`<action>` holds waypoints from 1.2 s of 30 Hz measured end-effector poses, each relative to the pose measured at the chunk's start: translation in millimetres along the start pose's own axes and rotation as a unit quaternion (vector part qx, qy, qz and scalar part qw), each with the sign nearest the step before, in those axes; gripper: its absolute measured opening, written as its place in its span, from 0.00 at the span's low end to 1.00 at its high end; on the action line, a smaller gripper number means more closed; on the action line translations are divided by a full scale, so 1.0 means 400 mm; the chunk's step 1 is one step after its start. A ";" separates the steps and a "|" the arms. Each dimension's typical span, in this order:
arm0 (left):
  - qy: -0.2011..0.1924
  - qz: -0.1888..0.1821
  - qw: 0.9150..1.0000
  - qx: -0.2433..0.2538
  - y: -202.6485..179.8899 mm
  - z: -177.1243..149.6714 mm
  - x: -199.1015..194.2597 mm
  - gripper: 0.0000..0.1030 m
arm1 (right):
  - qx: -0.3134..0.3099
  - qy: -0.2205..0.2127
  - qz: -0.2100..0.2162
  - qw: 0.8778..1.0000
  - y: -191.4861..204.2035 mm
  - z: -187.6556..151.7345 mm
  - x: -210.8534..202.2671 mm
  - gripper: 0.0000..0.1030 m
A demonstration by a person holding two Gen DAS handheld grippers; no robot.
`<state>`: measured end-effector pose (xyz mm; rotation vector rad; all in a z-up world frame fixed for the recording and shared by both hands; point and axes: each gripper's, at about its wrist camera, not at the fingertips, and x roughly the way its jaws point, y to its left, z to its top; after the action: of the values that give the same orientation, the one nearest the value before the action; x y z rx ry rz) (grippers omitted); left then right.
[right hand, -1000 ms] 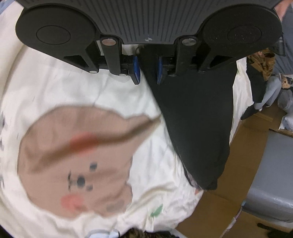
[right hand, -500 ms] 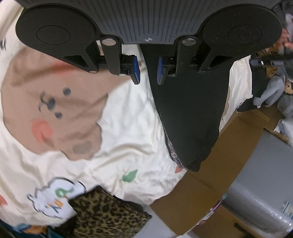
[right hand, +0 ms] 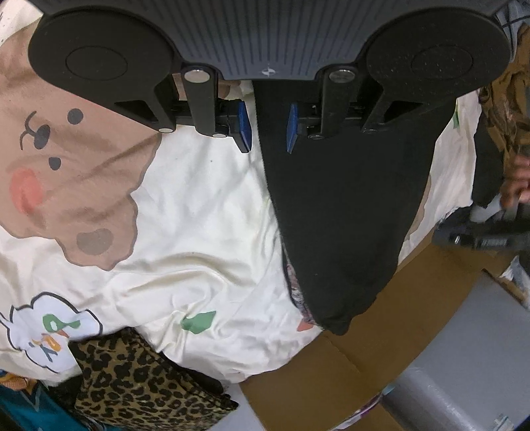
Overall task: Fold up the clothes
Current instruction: 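Move both grippers to the bundle's end and close them on it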
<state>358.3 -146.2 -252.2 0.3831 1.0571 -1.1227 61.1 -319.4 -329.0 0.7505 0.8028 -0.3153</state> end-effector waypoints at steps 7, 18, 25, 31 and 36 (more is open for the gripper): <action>-0.014 0.032 0.999 -0.009 -0.062 0.141 0.129 0.29 | 0.009 -0.003 -0.004 1.000 -0.006 0.010 0.027 0.24; 0.028 0.074 0.997 -0.023 -0.085 0.285 0.313 0.28 | 0.040 -0.005 -0.014 0.999 -0.061 0.026 0.040 0.24; 0.054 0.082 0.994 -0.054 -0.054 0.329 0.381 0.28 | 0.053 -0.007 -0.009 0.999 -0.084 0.036 0.051 0.24; 0.059 0.091 0.992 -0.063 -0.046 0.355 0.416 0.29 | 0.072 0.002 0.003 0.997 -0.100 0.037 0.045 0.25; 0.057 0.091 0.992 -0.064 -0.042 0.354 0.426 0.30 | 0.075 0.024 0.026 0.997 -0.100 0.015 0.027 0.28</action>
<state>420.4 -347.8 -321.9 0.4360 1.1646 -0.8735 50.7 -351.5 -353.5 0.9203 0.8093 -0.3151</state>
